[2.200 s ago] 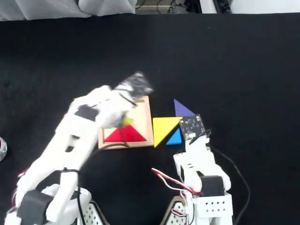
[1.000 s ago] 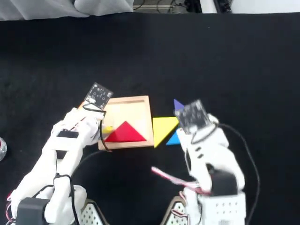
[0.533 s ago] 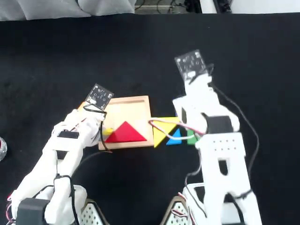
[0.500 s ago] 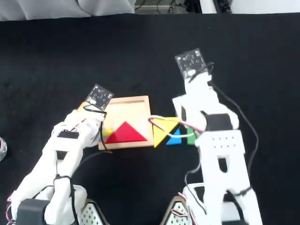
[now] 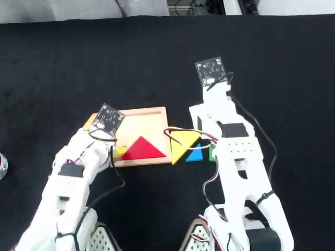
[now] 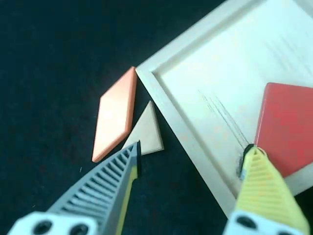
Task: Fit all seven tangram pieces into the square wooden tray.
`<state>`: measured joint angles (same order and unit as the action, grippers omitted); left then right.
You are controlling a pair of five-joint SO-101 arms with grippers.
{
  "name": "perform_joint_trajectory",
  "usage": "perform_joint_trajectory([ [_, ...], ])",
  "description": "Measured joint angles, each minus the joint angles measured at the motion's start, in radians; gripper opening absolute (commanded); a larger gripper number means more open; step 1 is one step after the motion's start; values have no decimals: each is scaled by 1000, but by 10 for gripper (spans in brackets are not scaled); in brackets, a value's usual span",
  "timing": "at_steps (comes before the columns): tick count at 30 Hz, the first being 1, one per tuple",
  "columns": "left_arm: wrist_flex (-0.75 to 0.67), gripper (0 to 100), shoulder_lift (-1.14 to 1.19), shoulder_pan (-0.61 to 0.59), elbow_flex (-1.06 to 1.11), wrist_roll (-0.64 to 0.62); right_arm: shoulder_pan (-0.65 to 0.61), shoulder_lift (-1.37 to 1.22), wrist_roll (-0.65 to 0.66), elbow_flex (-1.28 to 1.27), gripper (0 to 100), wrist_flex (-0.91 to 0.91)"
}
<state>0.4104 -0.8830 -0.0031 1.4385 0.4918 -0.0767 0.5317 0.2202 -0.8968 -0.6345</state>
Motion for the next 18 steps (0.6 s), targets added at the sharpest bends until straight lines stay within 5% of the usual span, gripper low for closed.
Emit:
perform_joint_trajectory([
  [5,-44,327,-157,-44,123,-44,0,-28,35,-5,12,-37],
  [12,-57,327,-439,-334,244,-181,-32,-153,110,38,16,-121],
  [18,41,328,-614,-336,250,-209,-146,-318,138,144,16,-132],
])
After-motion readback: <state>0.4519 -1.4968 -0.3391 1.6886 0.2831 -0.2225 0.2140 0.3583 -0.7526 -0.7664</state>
